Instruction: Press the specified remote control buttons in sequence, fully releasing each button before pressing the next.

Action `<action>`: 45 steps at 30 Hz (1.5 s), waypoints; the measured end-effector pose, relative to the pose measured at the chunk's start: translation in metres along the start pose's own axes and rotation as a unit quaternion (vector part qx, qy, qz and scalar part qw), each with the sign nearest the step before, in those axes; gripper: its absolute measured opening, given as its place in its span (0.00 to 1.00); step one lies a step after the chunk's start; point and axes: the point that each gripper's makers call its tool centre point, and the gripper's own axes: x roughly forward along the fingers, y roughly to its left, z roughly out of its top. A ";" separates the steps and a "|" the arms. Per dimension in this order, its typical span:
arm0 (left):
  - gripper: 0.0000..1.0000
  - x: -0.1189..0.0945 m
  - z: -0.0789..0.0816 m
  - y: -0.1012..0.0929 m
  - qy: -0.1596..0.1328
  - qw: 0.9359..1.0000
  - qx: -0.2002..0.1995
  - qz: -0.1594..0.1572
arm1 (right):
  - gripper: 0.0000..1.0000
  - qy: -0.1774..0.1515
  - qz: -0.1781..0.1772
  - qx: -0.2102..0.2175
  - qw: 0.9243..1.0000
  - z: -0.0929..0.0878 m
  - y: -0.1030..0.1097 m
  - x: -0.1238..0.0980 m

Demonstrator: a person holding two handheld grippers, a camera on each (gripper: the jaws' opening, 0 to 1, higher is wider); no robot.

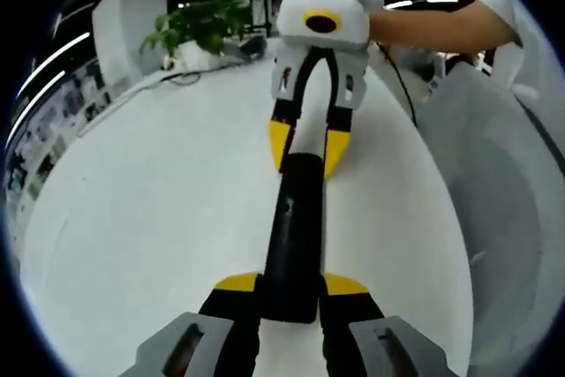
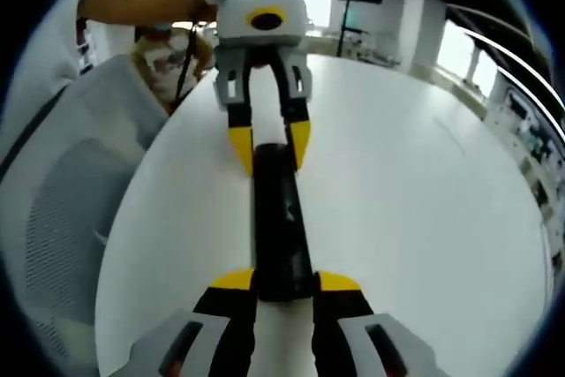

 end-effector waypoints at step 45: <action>0.24 -0.001 0.001 -0.001 -0.001 1.000 0.003 0.005 | 0.22 0.013 0.001 -0.004 1.000 0.000 -0.002 0.001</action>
